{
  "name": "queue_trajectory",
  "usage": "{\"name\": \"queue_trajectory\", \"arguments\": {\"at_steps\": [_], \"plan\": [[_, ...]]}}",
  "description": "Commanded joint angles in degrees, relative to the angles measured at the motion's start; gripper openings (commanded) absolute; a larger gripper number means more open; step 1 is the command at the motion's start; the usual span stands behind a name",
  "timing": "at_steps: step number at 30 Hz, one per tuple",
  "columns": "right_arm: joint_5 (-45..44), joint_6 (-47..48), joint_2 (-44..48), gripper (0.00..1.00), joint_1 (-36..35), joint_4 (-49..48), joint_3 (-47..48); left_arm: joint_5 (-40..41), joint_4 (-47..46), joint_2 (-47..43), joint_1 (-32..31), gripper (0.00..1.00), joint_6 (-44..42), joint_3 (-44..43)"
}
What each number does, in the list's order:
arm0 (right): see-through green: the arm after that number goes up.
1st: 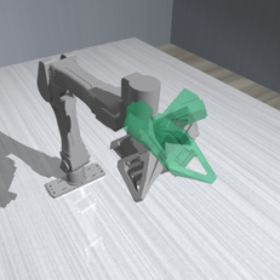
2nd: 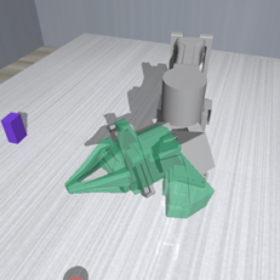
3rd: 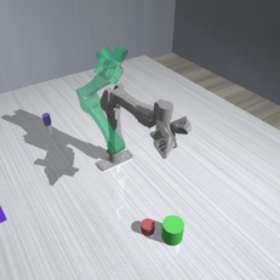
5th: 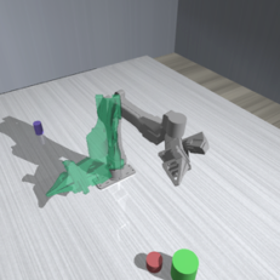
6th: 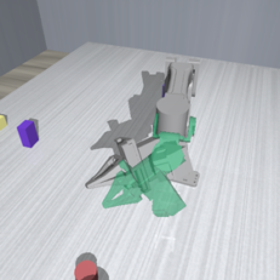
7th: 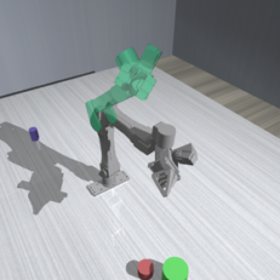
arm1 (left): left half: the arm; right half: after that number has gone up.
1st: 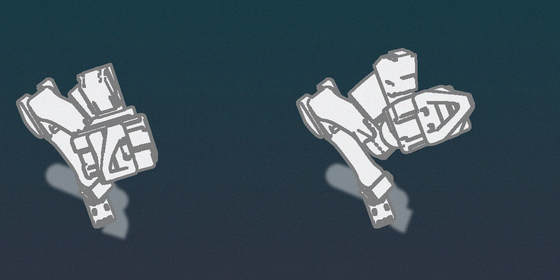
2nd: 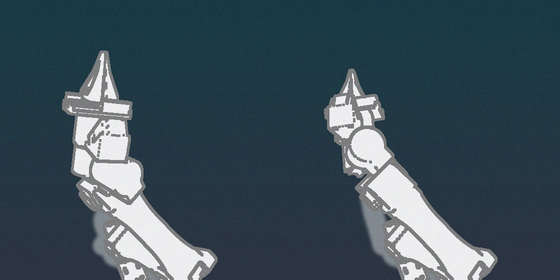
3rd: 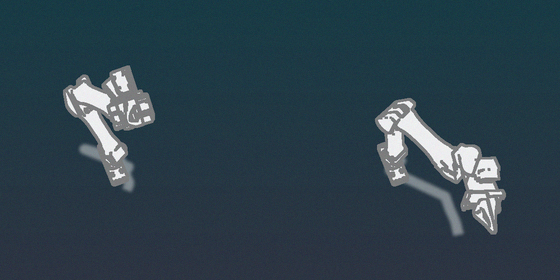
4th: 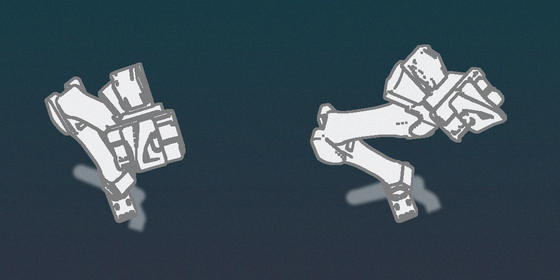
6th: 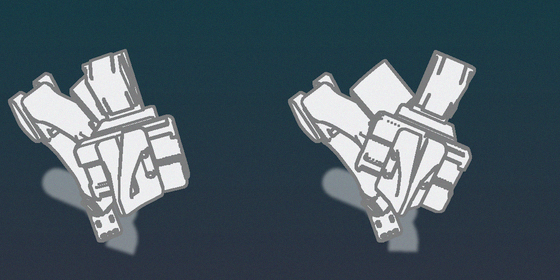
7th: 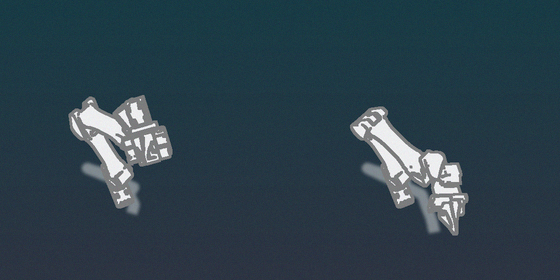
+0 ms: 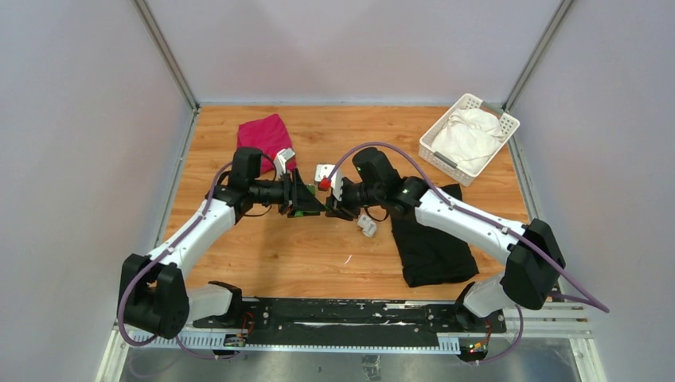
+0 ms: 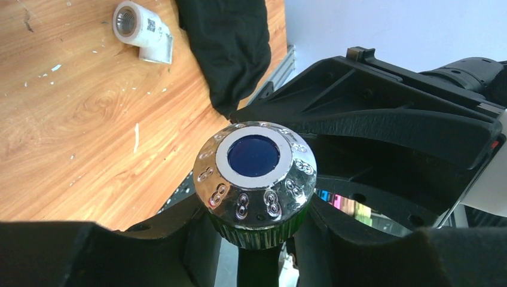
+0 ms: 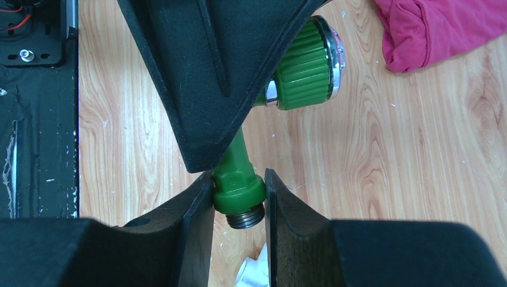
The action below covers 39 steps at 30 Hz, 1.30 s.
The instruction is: Install the water faucets
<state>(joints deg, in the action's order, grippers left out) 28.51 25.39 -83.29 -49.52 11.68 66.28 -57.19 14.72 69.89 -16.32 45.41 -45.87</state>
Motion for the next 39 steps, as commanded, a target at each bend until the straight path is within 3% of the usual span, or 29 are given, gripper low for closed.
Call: {"name": "queue_trajectory", "arguments": {"at_steps": [1, 8, 14, 17, 33, 35, 37, 39], "plan": [[0.9, 0.5, -0.7, 0.0, -0.8, 1.6, 1.8, -1.7, -2.3, 0.3, -0.3, 0.47, 1.7, 0.6], [1.2, -0.3, -0.7, 0.0, -0.8, 1.0, 1.3, -2.8, -14.4, -0.2, -0.3, 0.45, 11.2, 5.9], [1.4, -1.3, -0.7, 0.0, -1.0, 0.3, 1.1, -1.5, -14.5, -0.3, -0.3, 0.47, 11.8, 6.7], [1.3, -1.6, -0.8, 0.0, -1.1, -0.1, 0.9, -1.4, -16.2, -0.4, -0.3, 0.41, 12.0, 6.5], [1.0, -3.4, -2.8, 0.0, -2.0, -1.4, 1.7, -1.5, -16.2, -0.2, -0.3, 0.37, 11.7, 6.3], [0.9, -3.8, -2.6, 0.0, -2.1, -1.8, 1.3, -1.4, -16.2, -0.3, -0.4, 0.25, 11.6, 6.5], [0.9, -4.0, -2.3, 0.0, -2.2, -1.8, 1.1, -1.1, -16.2, -0.3, -0.4, 0.01, 11.6, 6.8], [0.9, -4.4, -2.0, 0.0, -2.2, -1.9, 0.8, -0.5, -16.3, -0.5, -0.4, 0.0, 11.5, 7.1]]}}
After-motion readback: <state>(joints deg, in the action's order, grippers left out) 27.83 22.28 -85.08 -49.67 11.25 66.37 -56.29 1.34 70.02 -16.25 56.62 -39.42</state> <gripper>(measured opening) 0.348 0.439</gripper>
